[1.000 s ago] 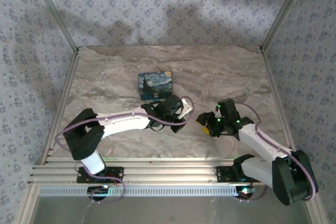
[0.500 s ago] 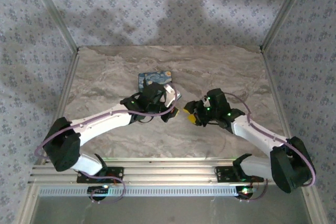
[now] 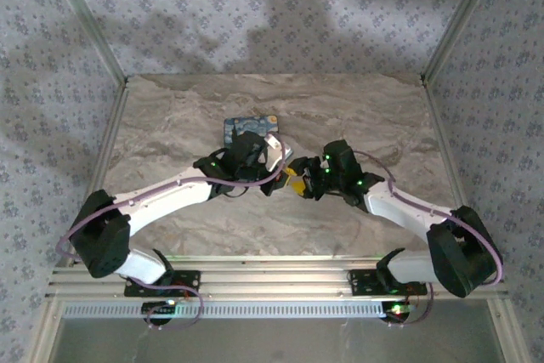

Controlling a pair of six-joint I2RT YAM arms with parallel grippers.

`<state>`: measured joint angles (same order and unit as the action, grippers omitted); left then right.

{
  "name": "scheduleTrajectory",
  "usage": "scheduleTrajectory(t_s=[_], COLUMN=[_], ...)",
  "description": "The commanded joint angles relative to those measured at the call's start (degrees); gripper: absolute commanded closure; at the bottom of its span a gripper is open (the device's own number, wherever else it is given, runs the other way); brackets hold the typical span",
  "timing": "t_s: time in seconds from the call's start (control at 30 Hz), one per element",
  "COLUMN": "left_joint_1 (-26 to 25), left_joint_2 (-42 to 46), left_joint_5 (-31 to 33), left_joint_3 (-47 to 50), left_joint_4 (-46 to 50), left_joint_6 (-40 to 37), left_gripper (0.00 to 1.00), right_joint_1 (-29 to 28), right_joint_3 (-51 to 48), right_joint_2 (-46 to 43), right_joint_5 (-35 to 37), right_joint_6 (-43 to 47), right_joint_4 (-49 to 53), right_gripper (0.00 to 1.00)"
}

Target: Unlock the padlock with the key

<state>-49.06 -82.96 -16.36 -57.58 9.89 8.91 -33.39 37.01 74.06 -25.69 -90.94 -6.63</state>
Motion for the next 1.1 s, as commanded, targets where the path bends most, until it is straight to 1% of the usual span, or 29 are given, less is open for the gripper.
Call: scheduleTrajectory(t_s=[0.0,0.23,0.43,0.67,0.93,1.0,1.07], left_joint_1=[-0.01,-0.14,-0.07,-0.05,0.01,-0.03,0.01], left_joint_2=[1.22,0.96,0.68,1.54,1.90,1.77,1.88], left_joint_5=[-2.87,-3.59,-4.12,-5.27,-7.15,-7.17,-7.26], left_joint_3=[0.67,1.92,2.43,2.47,3.25,3.49,3.62], left_joint_4=[-3.85,-7.10,-7.96,-5.88,-5.80,-5.98,-5.98], left_joint_6=[0.82,2.58,3.07,1.75,0.97,0.94,0.94], left_gripper=[1.00,1.00,1.00,1.00,1.00,1.00,1.00], right_joint_1=[-1.06,-1.07,-0.80,-0.16,0.39,0.56,0.79], right_joint_3=[0.44,-1.07,-1.24,-3.07,-2.92,-2.83,-2.83], right_joint_2=[0.36,0.36,0.17,-0.46,-1.41,-1.80,-2.46], right_joint_5=[0.47,1.43,1.43,1.61,1.08,1.05,1.18], right_joint_6=[-3.40,-7.42,-7.55,-7.15,-6.75,-6.55,-5.96], right_joint_4=[-3.24,-6.48,-6.37,-6.22,-6.57,-6.48,-5.72], right_gripper=[0.48,0.47,0.48,0.56,0.69,0.74,0.80])
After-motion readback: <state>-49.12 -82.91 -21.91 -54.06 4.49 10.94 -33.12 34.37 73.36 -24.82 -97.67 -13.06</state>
